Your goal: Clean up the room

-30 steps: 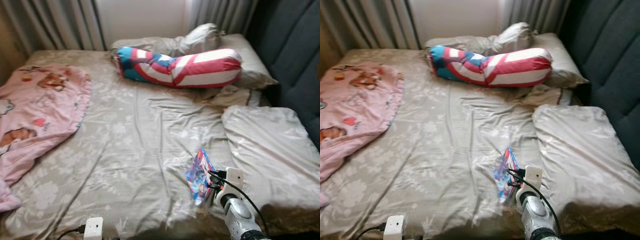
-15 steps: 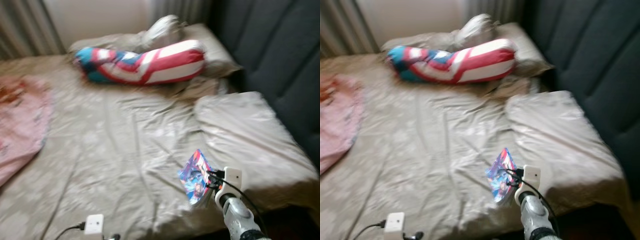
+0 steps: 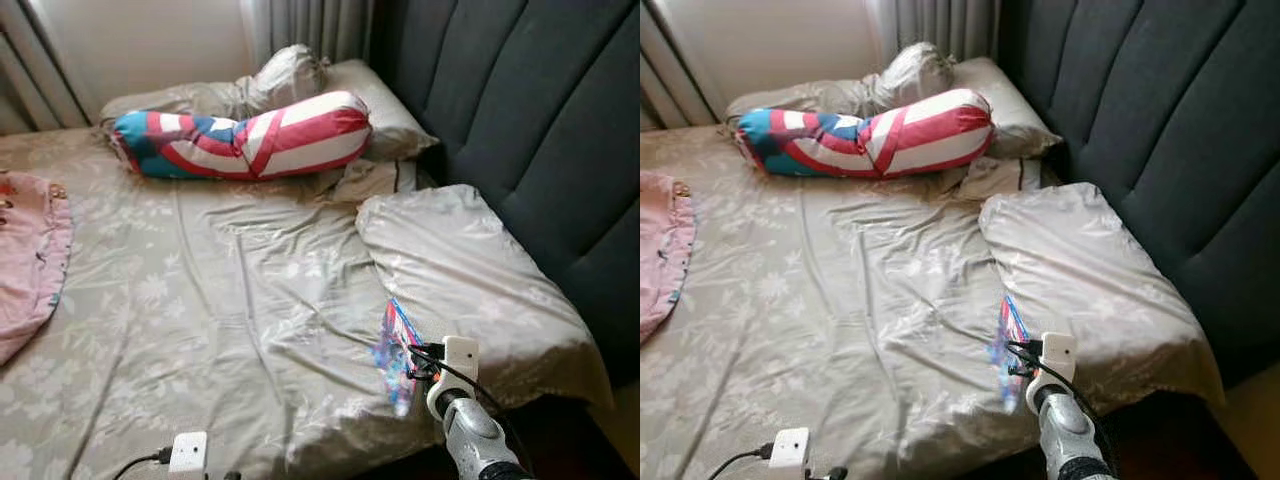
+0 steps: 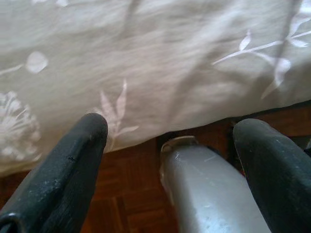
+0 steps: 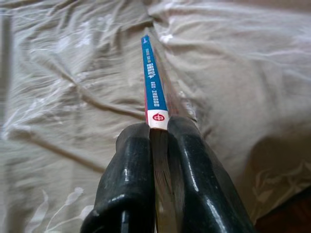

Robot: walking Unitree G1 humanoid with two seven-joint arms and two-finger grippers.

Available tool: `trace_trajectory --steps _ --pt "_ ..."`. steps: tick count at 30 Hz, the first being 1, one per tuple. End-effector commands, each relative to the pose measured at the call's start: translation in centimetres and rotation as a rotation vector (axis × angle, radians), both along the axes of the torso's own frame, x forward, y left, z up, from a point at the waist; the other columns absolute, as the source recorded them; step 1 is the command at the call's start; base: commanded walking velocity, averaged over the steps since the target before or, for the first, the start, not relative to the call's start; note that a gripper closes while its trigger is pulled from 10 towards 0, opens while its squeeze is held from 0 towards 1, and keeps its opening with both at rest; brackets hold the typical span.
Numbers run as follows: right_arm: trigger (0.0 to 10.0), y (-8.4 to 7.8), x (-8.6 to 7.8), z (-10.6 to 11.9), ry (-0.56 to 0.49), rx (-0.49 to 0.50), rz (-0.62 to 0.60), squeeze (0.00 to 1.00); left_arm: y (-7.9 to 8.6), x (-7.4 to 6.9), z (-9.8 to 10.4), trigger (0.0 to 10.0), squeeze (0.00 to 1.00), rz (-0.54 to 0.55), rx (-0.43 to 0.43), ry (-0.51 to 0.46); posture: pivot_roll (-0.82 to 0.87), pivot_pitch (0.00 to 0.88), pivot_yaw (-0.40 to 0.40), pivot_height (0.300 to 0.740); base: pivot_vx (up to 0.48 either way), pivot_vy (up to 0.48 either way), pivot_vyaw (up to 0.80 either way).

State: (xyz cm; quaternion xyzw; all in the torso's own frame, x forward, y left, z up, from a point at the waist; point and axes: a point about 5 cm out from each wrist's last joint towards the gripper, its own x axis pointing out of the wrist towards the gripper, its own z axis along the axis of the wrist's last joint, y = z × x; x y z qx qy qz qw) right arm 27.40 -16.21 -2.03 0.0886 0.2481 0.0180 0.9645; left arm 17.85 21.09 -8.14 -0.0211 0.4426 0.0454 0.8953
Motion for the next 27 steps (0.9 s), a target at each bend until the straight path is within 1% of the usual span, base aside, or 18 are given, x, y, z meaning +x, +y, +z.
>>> trace_trajectory --steps 1,4,9,14,19,27 --pt "10.0 0.67 0.77 0.89 -0.064 -0.011 0.056 0.0 -0.01 -0.77 -0.38 10.0 0.0 0.0 0.0 0.03 -0.08 0.074 -0.052 0.74 0.0 0.0 0.8" --pt "10.0 1.12 0.85 1.0 -0.075 -0.002 0.069 0.0 0.0 -0.77 -0.38 10.0 0.0 0.0 0.0 0.03 -0.08 0.075 -0.052 0.74 0.0 0.0 0.8" --pt "10.0 1.28 0.96 1.13 -0.082 0.001 0.08 0.0 -0.01 -0.75 -0.38 10.0 0.0 -0.001 -0.001 0.029 -0.08 0.076 -0.052 0.74 0.0 0.0 0.72" --pt "10.0 1.02 0.95 1.09 -0.077 0.012 0.053 0.0 -0.01 -0.75 -0.38 10.0 0.0 -0.002 0.0 0.029 -0.08 0.076 -0.052 0.74 0.0 0.0 0.0" --pt "10.0 0.39 1.27 1.39 -0.085 0.017 0.019 0.0 0.0 -0.78 -0.38 10.0 0.0 -0.005 0.0 0.029 -0.08 0.076 -0.051 0.74 0.0 0.0 0.0" --pt "10.0 0.62 1.42 1.55 -0.095 0.001 0.031 0.0 0.01 -0.8 -0.38 10.0 0.0 -0.002 -0.004 0.026 -0.08 0.073 -0.051 0.74 0.0 0.0 0.0"
